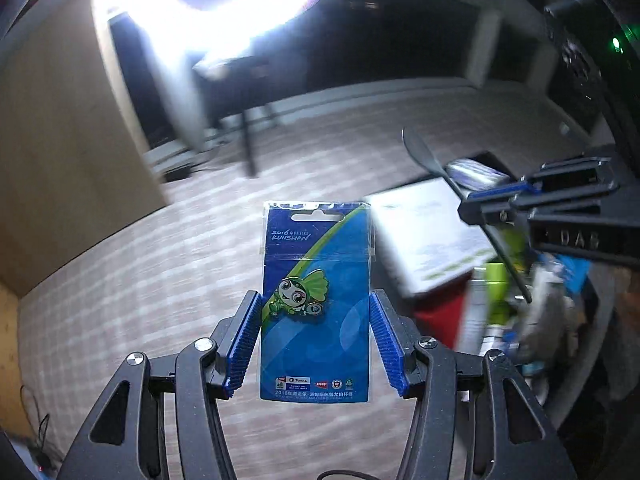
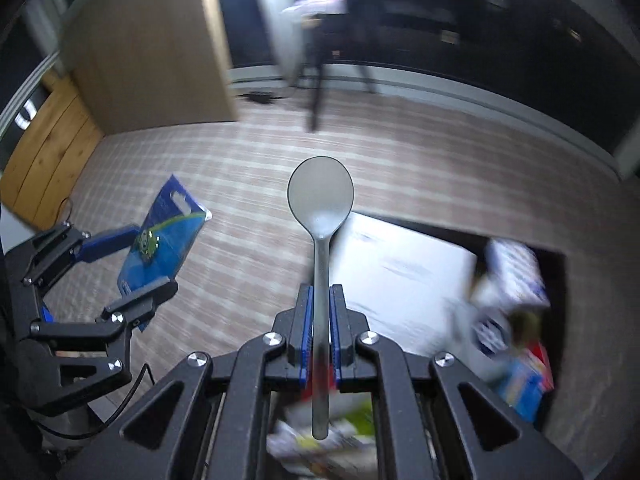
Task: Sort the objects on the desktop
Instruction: 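Carry the card and spoon into the black bin and open both grippers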
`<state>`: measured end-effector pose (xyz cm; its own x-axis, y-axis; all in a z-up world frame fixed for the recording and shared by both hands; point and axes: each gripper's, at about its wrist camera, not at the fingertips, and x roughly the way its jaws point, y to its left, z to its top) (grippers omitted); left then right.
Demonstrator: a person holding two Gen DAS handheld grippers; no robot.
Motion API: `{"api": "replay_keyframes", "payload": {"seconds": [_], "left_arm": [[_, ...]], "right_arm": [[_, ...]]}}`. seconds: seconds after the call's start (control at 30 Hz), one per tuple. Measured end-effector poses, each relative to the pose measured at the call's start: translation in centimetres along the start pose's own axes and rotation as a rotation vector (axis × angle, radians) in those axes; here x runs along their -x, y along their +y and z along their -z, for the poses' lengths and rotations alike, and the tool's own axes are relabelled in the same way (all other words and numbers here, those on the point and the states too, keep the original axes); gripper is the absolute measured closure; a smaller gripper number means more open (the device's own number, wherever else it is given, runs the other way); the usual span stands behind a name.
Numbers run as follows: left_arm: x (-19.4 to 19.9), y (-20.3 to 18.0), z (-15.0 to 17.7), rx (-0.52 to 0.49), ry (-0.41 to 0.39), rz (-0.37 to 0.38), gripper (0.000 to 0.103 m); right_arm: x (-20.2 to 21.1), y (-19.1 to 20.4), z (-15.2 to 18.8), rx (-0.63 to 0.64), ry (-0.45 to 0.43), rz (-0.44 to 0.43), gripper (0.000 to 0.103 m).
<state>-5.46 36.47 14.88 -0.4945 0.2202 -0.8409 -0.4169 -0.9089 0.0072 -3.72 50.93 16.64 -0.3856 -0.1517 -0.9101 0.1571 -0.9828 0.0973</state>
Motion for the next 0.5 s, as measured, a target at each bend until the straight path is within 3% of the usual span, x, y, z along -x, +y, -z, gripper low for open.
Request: {"api": "replay_keyframes", "payload": {"seconds": [0.27,0.5], "left_arm": [[1.1,-9.1,-0.7,-0.127,0.003,0.1,0.051],[1.2,-14.2,-1.9,-0.192,0.007,0.127,0.051]], "right_arm": [[3.9,-8.3,5.0,-0.125,0.007,0.085,0.095],[5.3,-12.1,7.6,-0.182,0.016,0.111,0.095]]}}
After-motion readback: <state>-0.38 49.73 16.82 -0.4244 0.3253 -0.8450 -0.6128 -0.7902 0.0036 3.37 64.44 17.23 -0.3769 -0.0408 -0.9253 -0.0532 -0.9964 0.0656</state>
